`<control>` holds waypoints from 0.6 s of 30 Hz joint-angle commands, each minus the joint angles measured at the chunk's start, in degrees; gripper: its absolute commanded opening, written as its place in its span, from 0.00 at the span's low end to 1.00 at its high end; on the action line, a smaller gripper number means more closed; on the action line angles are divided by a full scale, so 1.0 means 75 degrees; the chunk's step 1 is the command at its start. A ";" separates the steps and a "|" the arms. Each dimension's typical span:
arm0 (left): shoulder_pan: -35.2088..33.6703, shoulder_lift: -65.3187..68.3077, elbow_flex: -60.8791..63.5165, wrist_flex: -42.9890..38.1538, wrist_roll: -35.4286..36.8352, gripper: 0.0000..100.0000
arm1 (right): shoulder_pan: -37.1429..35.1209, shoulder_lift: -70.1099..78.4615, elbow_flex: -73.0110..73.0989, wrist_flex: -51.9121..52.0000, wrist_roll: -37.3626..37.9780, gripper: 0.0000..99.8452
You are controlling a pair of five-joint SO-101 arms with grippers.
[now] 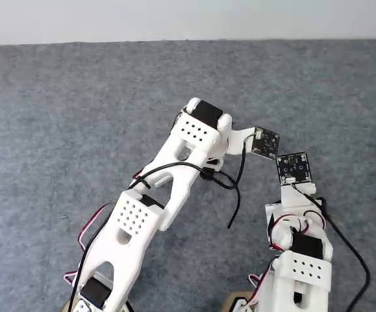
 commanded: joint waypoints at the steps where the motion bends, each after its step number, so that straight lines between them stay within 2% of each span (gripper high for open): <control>1: 0.0094 -0.0035 -0.0299 -0.0035 -0.0258 0.23 | -0.0041 -0.0111 -0.0141 -0.0147 -0.0047 0.31; 9: 0.0094 0.0961 -0.0428 -0.0399 -0.0352 0.23 | -0.0041 -0.0111 -0.0141 -0.0147 -0.0047 0.31; 18: 0.0000 0.1688 -0.1577 -0.0410 -0.0363 0.23 | -0.0041 -0.0111 -0.0141 -0.0147 -0.0047 0.31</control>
